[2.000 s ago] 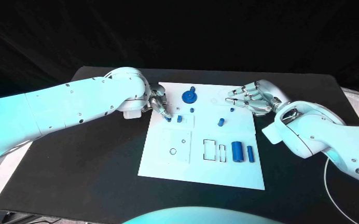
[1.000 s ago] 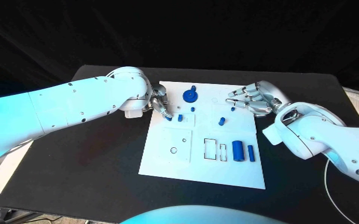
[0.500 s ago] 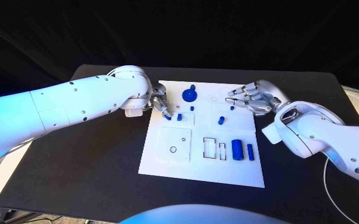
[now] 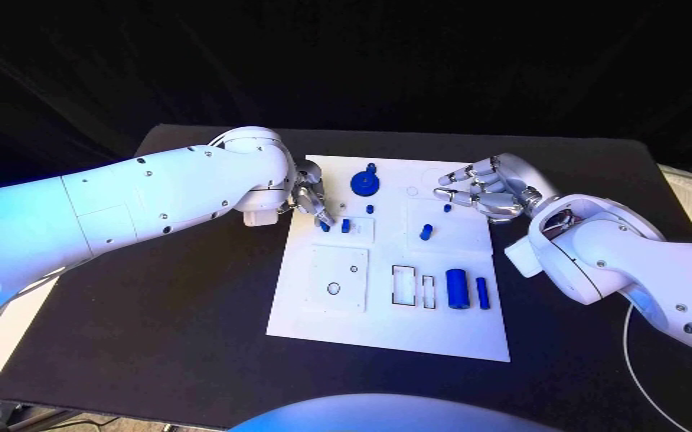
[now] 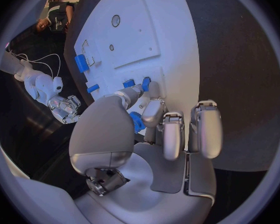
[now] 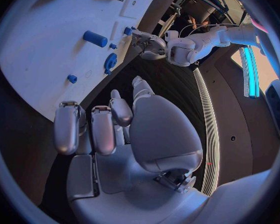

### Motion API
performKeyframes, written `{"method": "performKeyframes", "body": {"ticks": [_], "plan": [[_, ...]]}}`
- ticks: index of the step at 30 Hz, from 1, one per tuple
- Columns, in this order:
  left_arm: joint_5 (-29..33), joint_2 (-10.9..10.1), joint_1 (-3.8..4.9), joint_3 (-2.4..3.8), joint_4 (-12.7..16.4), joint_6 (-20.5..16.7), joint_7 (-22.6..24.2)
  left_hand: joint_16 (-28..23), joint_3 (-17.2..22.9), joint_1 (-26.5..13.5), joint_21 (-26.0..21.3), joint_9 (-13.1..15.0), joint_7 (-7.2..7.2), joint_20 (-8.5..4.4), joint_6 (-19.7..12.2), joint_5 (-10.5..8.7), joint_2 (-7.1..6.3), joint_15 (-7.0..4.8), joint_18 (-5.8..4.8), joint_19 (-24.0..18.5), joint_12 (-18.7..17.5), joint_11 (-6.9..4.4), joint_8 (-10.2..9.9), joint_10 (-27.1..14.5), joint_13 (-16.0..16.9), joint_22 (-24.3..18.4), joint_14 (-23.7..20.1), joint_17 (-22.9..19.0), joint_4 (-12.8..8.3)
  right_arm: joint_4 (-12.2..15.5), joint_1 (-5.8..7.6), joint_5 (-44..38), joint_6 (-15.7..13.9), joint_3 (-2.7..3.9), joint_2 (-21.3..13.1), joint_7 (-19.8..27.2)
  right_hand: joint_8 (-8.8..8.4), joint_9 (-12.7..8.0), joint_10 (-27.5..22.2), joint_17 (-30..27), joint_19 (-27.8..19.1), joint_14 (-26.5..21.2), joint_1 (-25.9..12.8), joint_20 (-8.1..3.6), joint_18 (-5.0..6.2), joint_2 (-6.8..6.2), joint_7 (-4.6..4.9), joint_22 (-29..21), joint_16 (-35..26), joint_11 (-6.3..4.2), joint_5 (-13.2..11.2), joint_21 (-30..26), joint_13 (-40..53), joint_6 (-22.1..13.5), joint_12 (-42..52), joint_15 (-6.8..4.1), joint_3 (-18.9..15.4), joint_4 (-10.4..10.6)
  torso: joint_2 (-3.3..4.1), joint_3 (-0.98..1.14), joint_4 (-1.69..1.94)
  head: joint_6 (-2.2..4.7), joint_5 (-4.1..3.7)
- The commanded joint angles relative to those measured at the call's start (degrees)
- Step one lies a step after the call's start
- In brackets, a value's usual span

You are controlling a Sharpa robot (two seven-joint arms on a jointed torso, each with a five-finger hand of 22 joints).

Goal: Assemble the parts on the task board

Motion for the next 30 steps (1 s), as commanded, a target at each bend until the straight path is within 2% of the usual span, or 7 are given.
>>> {"method": "performKeyframes", "body": {"ticks": [1, 8, 17, 23, 28, 30], "plan": [[0.79, 0.29, -0.60, -0.39, 0.11, 0.82, -0.60, 0.18, -0.71, -0.76, 0.27, -0.12, -0.71, -0.52, 1.23, 0.36, 0.28, -0.44, -0.72, 2.63, 0.31, -0.07, -0.23, 0.52, 0.21, 9.70, 6.03, 15.05, 0.31, 0.11, -0.05, 0.00, 0.41, 0.00, 0.00, 0.62, 0.25, 0.09, -0.20, -0.05, -0.43, 2.02, 0.05, -0.11, 0.94, 0.63, -0.10, -0.04, -0.21, 0.08, 0.39, -0.19, -0.04, 0.09, -0.07, -0.03, -0.18, 0.02, 0.00, -0.01, -0.01, -0.07, -0.03], [0.79, 0.42, -0.60, -0.39, 0.08, 0.81, -0.89, 0.18, -2.07, -2.22, 0.66, -0.19, -0.81, -0.59, 1.70, 0.38, 0.64, -0.49, -0.83, 2.85, 0.80, -0.15, -0.33, 0.84, 0.86, 10.03, 6.03, 15.05, 1.21, -0.03, -0.05, 0.27, 0.36, 0.00, -0.04, 0.66, 0.24, 0.09, -0.24, -0.08, -0.47, 2.02, 0.06, -0.12, 0.96, 0.65, -0.10, -0.12, -0.24, 0.09, 0.43, -0.24, -0.11, 0.07, -0.15, -0.04, -0.21, 0.04, 0.00, -0.05, -0.01, -0.16, -0.09], [0.79, 0.43, -0.60, -0.39, -0.16, 0.94, -1.41, 0.18, -3.39, -3.12, 0.41, -0.24, -0.84, -0.62, 1.96, 0.32, 0.46, -0.53, -0.78, 2.77, 0.73, -0.17, -0.45, 0.83, 0.89, 9.91, 6.03, 15.05, 1.66, -0.37, -0.05, 0.76, 0.21, 0.00, 0.06, 0.91, 0.21, 0.07, -0.37, -0.43, -0.68, 1.96, 0.02, -0.12, 1.03, 0.78, -0.09, -0.45, -0.47, 0.09, 0.55, -0.43, -0.33, 0.02, -0.42, -0.04, -0.25, 0.14, 0.00, -0.05, 0.00, -0.20, -0.07], [0.79, 0.40, -0.60, -0.36, -0.44, 0.23, -1.52, 0.18, -7.80, -5.23, 0.11, -0.29, -0.71, -0.62, 2.43, 0.16, 0.65, -0.49, -0.74, 2.73, 0.47, -0.09, -0.64, 0.77, 0.84, 9.79, 6.03, 15.05, 3.17, -0.34, -0.05, 1.02, 0.20, 0.00, 0.10, 1.09, 0.17, 0.06, -0.63, -1.06, -1.02, 1.82, -0.07, -0.13, 1.15, 0.88, -0.07, -0.98, -0.90, 0.11, 0.63, -0.75, -0.73, -0.06, -0.91, -0.03, -0.35, 0.27, -0.04, -0.09, 0.02, -0.08, -0.10], [0.79, 0.11, -0.60, -0.26, -0.36, -0.68, -1.50, 0.18, -12.41, -7.65, 0.02, -0.27, -0.57, -0.56, 2.71, 0.06, 0.85, -0.40, -0.74, 2.77, 0.49, 0.03, -0.72, 0.81, 1.00, 9.81, 6.03, 15.05, 5.41, -0.37, -0.06, 1.12, 0.22, 0.00, 0.12, 1.17, 0.16, 0.05, -0.72, -1.25, -1.15, 1.77, -0.10, -0.13, 1.19, 0.91, -0.06, -1.17, -1.04, 0.12, 0.65, -0.87, -0.86, -0.08, -1.07, -0.02, -0.39, 0.31, -0.04, -0.10, -0.02, -0.06, -0.16], [0.79, -0.12, -0.61, -0.17, -0.14, -1.03, -1.16, 0.18, -14.53, -8.35, -0.17, -0.26, -0.54, -0.55, 2.75, 0.04, 1.04, -0.40, -0.70, 2.73, 0.38, 0.05, -0.78, 0.77, 0.95, 9.71, 6.03, 15.05, 6.30, -0.39, -0.09, 1.15, 0.24, 0.00, 0.12, 1.19, 0.15, 0.05, -0.78, -1.41, -1.23, 1.74, -0.12, -0.13, 1.22, 0.93, -0.06, -1.30, -1.16, 0.12, 0.66, -0.96, -0.93, -0.11, -1.17, -0.02, -0.43, 0.35, 0.00, -0.14, -0.03, 0.17, -0.23]]}}
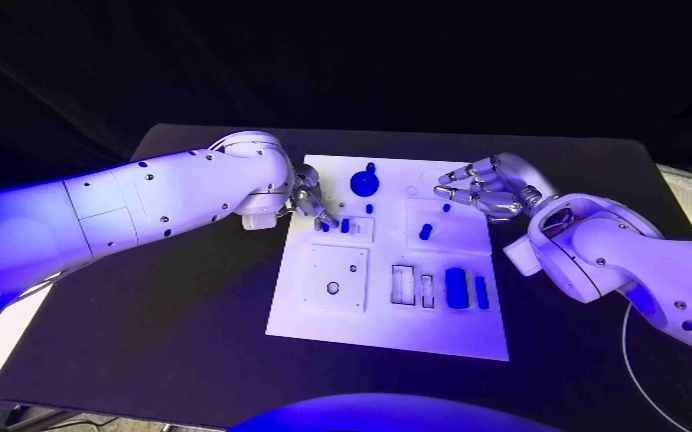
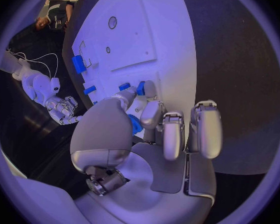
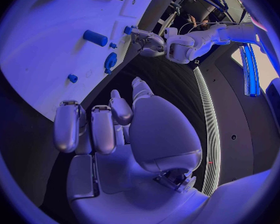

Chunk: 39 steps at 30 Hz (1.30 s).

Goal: Assemble the parts on the task board

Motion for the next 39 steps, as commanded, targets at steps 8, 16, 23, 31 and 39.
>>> {"method": "performKeyframes", "body": {"ticks": [8, 16, 23, 31, 39], "plan": [[0.36, -1.54, 0.21, 0.76, 1.72, -2.53, 1.34, 0.18, -8.26, -0.89, -1.19, -0.04, 0.35, -0.38, -0.25, -2.47, 1.07, -0.39, -0.52, 2.75, -1.35, 0.60, -0.65, -0.59, -0.72, 9.32, 6.03, 15.07, 3.23, -0.14, -0.27, 0.71, 0.55, 0.00, 0.19, 1.07, 0.12, 0.04, -0.74, -1.02, -0.99, 1.52, -0.17, -0.04, 1.01, 0.55, -0.04, -0.90, -1.04, 0.15, 0.24, -0.80, -0.66, -0.19, -0.99, -0.01, -0.45, 0.41, 0.01, 0.05, -0.22, 0.42, -0.15], [5.94, -3.48, 0.81, 1.71, 3.83, -9.89, 3.35, 0.10, -13.76, 2.48, -8.42, -0.38, 1.44, 0.01, -3.04, -2.52, 3.39, 0.18, 1.08, 0.03, -10.40, 1.51, -1.87, -5.74, -9.74, 4.90, 5.99, 14.96, 4.86, -0.30, -0.47, 0.84, 0.69, 0.00, 0.25, 1.11, 0.11, 0.04, -0.82, -1.14, -1.08, 1.48, -0.16, -0.04, 1.04, 0.59, -0.03, -1.04, -1.15, 0.15, 0.26, -0.90, -0.78, -0.22, -1.14, -0.01, -0.48, 0.44, 0.07, 0.02, -0.19, 0.51, -0.40], [8.71, -4.12, 0.98, 2.19, 4.16, -13.01, 5.71, -5.27, -17.56, 6.04, -21.53, -0.99, 3.38, 1.22, -7.67, -2.30, 5.16, 1.59, 3.53, -5.08, -21.58, 3.31, -2.39, -14.60, -21.48, -3.07, 3.55, 7.93, 5.01, -0.25, -0.56, 0.86, 0.67, 0.00, 0.07, 1.07, 0.10, 0.03, -0.92, -1.36, -1.20, 1.43, -0.16, -0.04, 1.08, 0.65, -0.03, -1.24, -1.33, 0.16, 0.30, -1.04, -0.93, -0.25, -1.33, -0.01, -0.54, 0.49, -0.01, 0.11, 0.07, 0.53, -0.79], [2.91, -1.62, -0.11, 0.82, 3.12, -24.09, 28.97, -25.63, -14.44, 21.34, -49.40, -3.94, 6.98, 4.06, -14.30, -3.01, 6.94, 4.64, 7.42, -17.75, -28.35, 6.72, -3.93, -24.80, -27.72, -20.09, -9.23, -14.50, 0.88, -0.19, -0.60, 0.88, 0.42, 0.00, 0.04, 1.28, -0.02, -0.01, -1.51, -2.34, -1.92, 1.20, -0.05, -0.02, 1.32, 0.88, 0.04, -2.39, -2.13, 0.21, 0.48, -1.81, -1.76, -0.55, -2.37, 0.02, -0.71, 0.65, 0.08, 0.01, -0.09, 1.65, -0.97], [-9.19, 0.25, -2.33, -0.20, 2.06, -29.20, 39.25, -34.61, -11.77, 28.78, -54.11, -12.32, 7.70, 5.31, -12.59, -5.02, 4.55, 5.72, 7.57, -17.52, -42.48, 8.34, -13.53, -26.78, -40.99, -23.68, -14.11, -24.71, -0.13, 0.34, -0.66, 2.55, -0.28, 0.00, 0.12, 1.87, -0.12, -0.05, -2.43, -3.31, -2.55, 0.99, 0.20, 0.00, 1.54, 1.43, 0.15, -3.51, -3.04, 0.28, 0.59, -2.65, -3.25, -0.94, -4.15, 0.07, -0.82, 0.87, 0.05, 0.11, -0.15, 1.78, -1.43]]}}
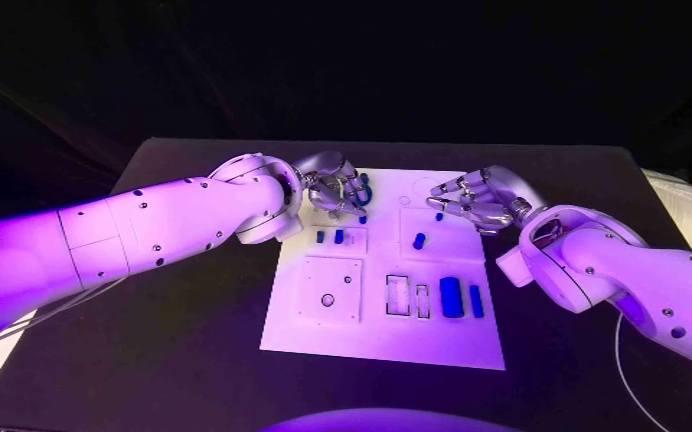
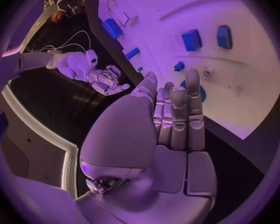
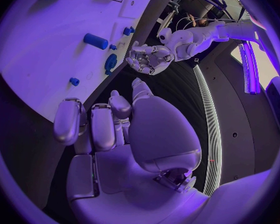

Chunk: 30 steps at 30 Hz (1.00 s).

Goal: Assemble the parts on the task board

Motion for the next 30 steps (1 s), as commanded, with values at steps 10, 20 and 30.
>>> {"method": "performKeyframes", "body": {"ticks": [10, 20, 30], "plan": [[-19.35, 2.77, -0.71, -0.97, -1.91, -2.55, 3.21, 11.52, 5.74, 1.10, 3.70, -7.34, -0.78, -0.44, 5.96, 1.20, -4.24, 0.07, 0.17, 8.25, -10.27, 0.31, -8.20, 3.81, -13.21, 1.66, 9.48, 8.90, 0.14, 0.77, -0.11, 2.10, -1.33, 0.00, 0.19, 1.94, -0.11, -0.04, -0.48, -0.20, -0.50, 1.02, 0.49, 0.03, 1.03, 1.03, 0.08, -0.25, -0.61, 0.08, 0.72, -0.51, -0.34, -0.56, -0.60, 0.07, -0.09, 0.08, 0.02, -0.04, 0.05, -0.03, -0.60], [-21.56, 4.03, -0.83, -1.00, -3.35, 1.33, -2.73, 22.51, 6.79, -2.49, 23.41, -9.22, -1.06, -0.88, 9.45, 1.12, -6.62, -0.43, -2.99, 16.02, -13.13, 0.08, -10.52, 6.43, -17.06, 14.59, 15.38, 20.73, 0.85, 0.76, -0.13, 2.26, -1.52, 0.00, 0.30, 2.17, -0.09, -0.03, -0.46, -0.24, -0.47, 1.05, 0.81, 0.02, 1.04, 1.06, 0.08, -0.29, -0.69, 0.07, 0.83, -0.58, -0.38, -0.58, -0.60, 0.06, -0.09, -0.07, 0.01, -0.01, 0.04, -0.31, -0.68], [-21.62, 5.98, -0.96, -0.99, -5.69, 2.91, -4.30, 23.72, 10.17, -1.57, 28.04, -10.20, -1.56, -1.36, 10.83, 2.35, -6.05, -0.99, -3.65, 17.45, -14.98, -0.43, -12.11, 8.50, -18.94, 17.94, 16.09, 21.58, -0.06, 0.71, -0.14, 2.38, -1.39, 0.00, 0.38, 2.19, -0.08, -0.02, -0.42, -0.14, -0.45, 1.09, 0.99, 0.02, 1.03, 1.07, 0.08, -0.30, -0.65, 0.07, 0.86, -0.61, -0.35, -0.59, -0.53, 0.05, -0.08, -0.16, 0.05, 0.03, -0.06, -0.32, -0.62]]}}
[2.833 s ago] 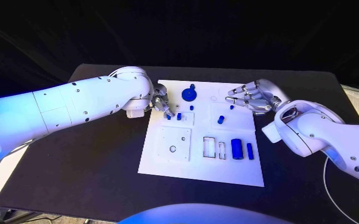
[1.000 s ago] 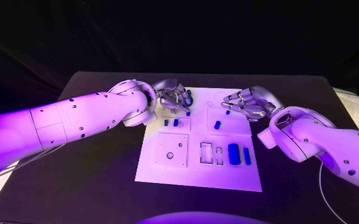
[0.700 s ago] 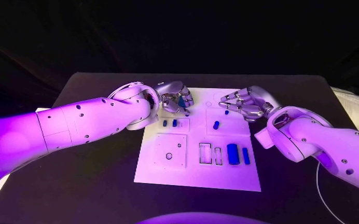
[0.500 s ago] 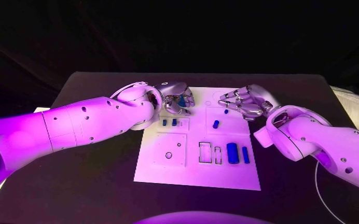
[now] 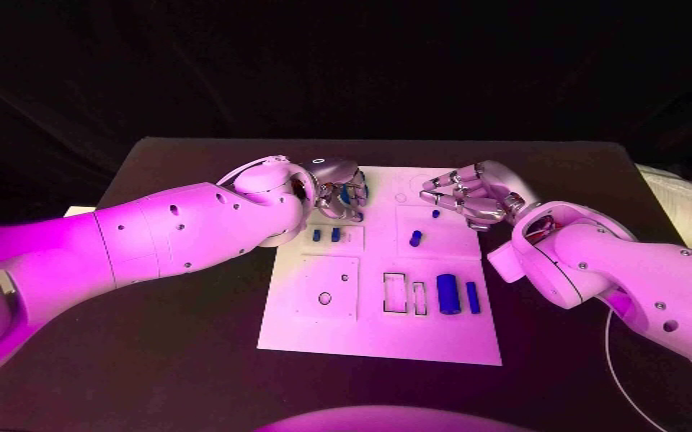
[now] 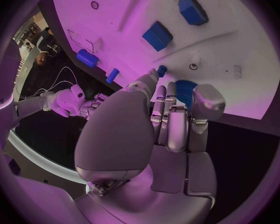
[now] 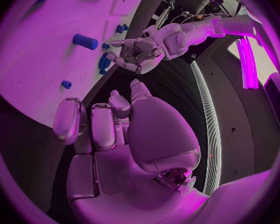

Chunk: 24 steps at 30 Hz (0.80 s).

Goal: Assemble the parts on the task board

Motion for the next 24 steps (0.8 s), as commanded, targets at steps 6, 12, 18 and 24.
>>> {"method": "performKeyframes", "body": {"ticks": [6, 12, 18, 24], "plan": [[-1.06, 1.17, -0.34, 0.05, -1.31, 2.26, -1.75, 0.31, 1.88, 0.02, 1.52, -0.41, 0.07, 0.04, 0.93, 0.31, -0.10, -0.45, -0.74, 0.76, -1.00, 0.07, -0.97, 1.23, -0.86, 1.15, 2.56, -0.04, -0.23, 0.04, -0.06, 0.09, 0.09, 0.00, 0.03, 0.69, -0.08, -0.02, -0.42, 0.00, -0.46, 1.09, 0.15, 0.02, 1.03, 0.25, -0.10, -0.08, -0.34, 0.07, 0.21, -0.28, -0.05, -0.41, -0.29, 0.05, -0.09, -0.15, 0.02, 0.05, -0.05, 0.02, -0.06], [-1.26, 1.68, -0.47, 0.06, -1.50, 2.67, -1.62, 0.31, 2.70, -0.17, 2.00, -0.60, 0.29, 0.03, 1.16, 0.28, -0.36, -0.39, -0.83, 0.87, -1.34, 0.12, -1.32, 1.75, -1.19, 1.55, 2.59, -0.18, -0.40, 0.04, -0.06, 0.09, 0.16, 0.00, 0.01, 0.65, -0.07, -0.02, -0.38, -0.01, -0.42, 1.10, 0.26, 0.02, 1.02, 0.26, -0.10, -0.06, -0.36, 0.06, 0.22, -0.28, -0.02, -0.41, -0.23, 0.05, -0.08, -0.21, -0.05, 0.08, 0.04, -0.13, -0.05], [-1.32, 1.85, -0.56, 0.06, -1.23, 3.32, -1.64, 0.30, 3.39, -0.34, 2.84, -0.75, 0.33, 0.01, 1.34, 0.26, -0.57, -0.44, -0.96, 1.02, -1.44, 0.03, -1.61, 2.46, -1.37, 2.17, 2.61, -0.34, -0.59, 0.05, -0.06, 0.09, 0.19, 0.00, -0.09, 0.61, -0.07, -0.02, -0.41, -0.02, -0.44, 1.11, 0.32, 0.01, 1.03, 0.26, -0.10, -0.11, -0.37, 0.06, 0.22, -0.32, -0.07, -0.41, -0.28, 0.05, -0.08, -0.24, -0.05, 0.05, 0.01, -0.18, 0.03], [-1.34, 2.20, -0.77, 0.06, -1.26, 3.96, -2.45, 0.29, 4.45, -0.15, 3.46, -0.93, 0.38, -0.02, 1.44, 0.32, -0.65, -0.49, -1.06, 1.10, -1.75, 0.00, -1.98, 2.76, -1.63, 2.67, 2.62, -0.51, -1.05, 0.01, -0.06, 0.15, 0.35, 0.00, -0.09, 0.64, -0.07, -0.02, -0.41, -0.02, -0.44, 1.11, 0.32, 0.01, 1.03, 0.26, -0.10, -0.11, -0.37, 0.06, 0.22, -0.32, -0.07, -0.41, -0.28, 0.05, -0.08, -0.24, -0.06, 0.01, -0.01, -0.06, 0.05]]}}
